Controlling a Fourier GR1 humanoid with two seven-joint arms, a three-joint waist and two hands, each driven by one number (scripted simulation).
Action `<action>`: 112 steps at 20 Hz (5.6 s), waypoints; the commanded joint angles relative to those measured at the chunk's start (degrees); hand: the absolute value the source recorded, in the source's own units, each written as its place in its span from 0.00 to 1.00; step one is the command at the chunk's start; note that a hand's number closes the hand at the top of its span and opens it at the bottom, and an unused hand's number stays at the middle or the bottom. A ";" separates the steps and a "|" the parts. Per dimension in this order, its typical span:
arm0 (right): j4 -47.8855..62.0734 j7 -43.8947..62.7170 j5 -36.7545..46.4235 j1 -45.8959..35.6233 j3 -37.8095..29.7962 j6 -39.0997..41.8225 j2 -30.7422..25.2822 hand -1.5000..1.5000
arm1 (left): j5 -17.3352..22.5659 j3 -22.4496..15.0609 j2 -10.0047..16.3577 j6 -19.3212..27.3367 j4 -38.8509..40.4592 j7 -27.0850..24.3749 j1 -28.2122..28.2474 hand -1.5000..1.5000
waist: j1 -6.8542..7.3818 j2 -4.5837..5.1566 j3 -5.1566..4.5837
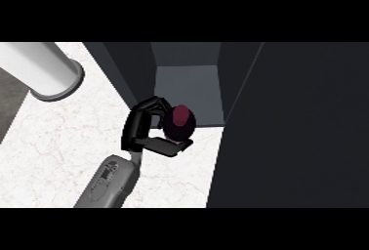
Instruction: Pick up the wine, place it into the cabinet and close the cabinet
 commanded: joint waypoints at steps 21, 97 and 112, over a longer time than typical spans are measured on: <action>-11.71 -1.77 -3.98 6.16 1.04 2.46 -0.16 0.00 | 13.60 -1.29 -0.10 6.76 34.78 -6.25 -27.45 1.00 | -2.64 0.51 -0.02; -12.67 -9.86 -5.44 18.02 -3.39 7.34 -2.33 0.00 | 23.35 8.02 -0.09 -10.29 46.95 -13.93 -41.38 0.00 | -0.06 -0.63 -0.03; -13.49 -10.71 -6.69 19.90 -4.75 7.07 -3.82 0.00 | 29.18 -7.66 -0.10 -6.73 18.34 -9.56 -16.72 0.00 | 1.47 -1.19 0.00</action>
